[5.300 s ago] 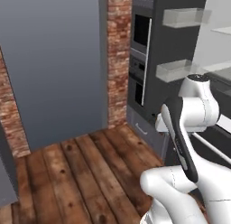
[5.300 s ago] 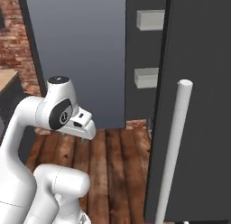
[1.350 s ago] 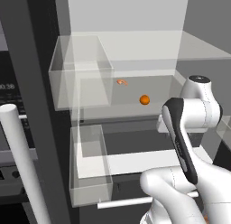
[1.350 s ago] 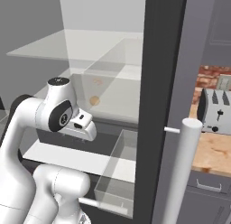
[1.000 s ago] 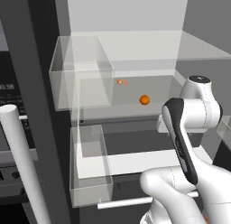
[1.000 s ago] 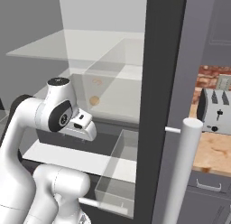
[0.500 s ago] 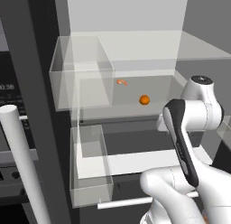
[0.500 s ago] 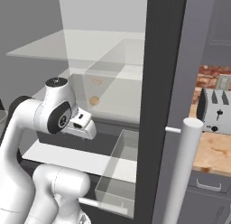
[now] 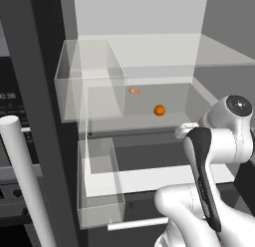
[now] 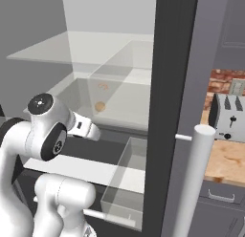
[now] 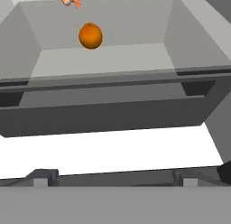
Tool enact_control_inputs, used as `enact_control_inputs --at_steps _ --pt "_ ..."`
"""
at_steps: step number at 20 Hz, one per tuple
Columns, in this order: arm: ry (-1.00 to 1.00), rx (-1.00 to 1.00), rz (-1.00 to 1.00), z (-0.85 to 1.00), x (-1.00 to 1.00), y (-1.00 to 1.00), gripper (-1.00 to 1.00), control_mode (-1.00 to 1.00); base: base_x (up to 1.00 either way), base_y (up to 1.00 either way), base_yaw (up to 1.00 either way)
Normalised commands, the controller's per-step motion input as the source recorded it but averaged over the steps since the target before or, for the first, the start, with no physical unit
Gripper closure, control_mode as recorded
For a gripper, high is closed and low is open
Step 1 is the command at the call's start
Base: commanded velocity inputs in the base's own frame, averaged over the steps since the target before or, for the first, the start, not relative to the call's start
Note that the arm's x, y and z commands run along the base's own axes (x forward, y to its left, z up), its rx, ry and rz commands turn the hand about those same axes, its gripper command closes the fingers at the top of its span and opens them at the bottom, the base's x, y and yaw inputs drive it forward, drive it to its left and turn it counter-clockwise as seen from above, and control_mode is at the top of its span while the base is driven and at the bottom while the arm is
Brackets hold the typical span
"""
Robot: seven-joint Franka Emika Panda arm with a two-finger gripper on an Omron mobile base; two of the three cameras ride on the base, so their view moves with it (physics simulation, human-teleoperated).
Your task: Pick up the tangerine and kiwi from the fridge and place one fruit on each plate on the dining counter.
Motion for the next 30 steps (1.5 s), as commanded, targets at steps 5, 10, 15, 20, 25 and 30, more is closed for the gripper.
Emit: enact_control_inputs --at_steps 5,10,15,20,25,30 --pt "-0.26 -0.01 0.0 0.38 0.35 0.02 -1.0 -1.0 0.0 0.0 0.0" --pt "-0.01 0.0 0.0 0.0 0.8 0.27 -1.0 -1.0 0.0 0.0 0.0" --pt "0.01 0.0 0.0 0.0 0.6 0.09 -1.0 -1.0 0.0 0.0 0.0" --pt "0.16 0.0 0.0 0.0 0.7 -0.04 -1.0 -1.0 0.0 0.0 0.0" --pt "0.15 0.0 0.02 -0.01 0.76 0.0 -1.0 -1.0 0.0 0.0 0.0" --pt "-0.01 0.0 0.03 -0.06 0.6 0.01 -1.0 -1.0 0.0 0.0 0.0"
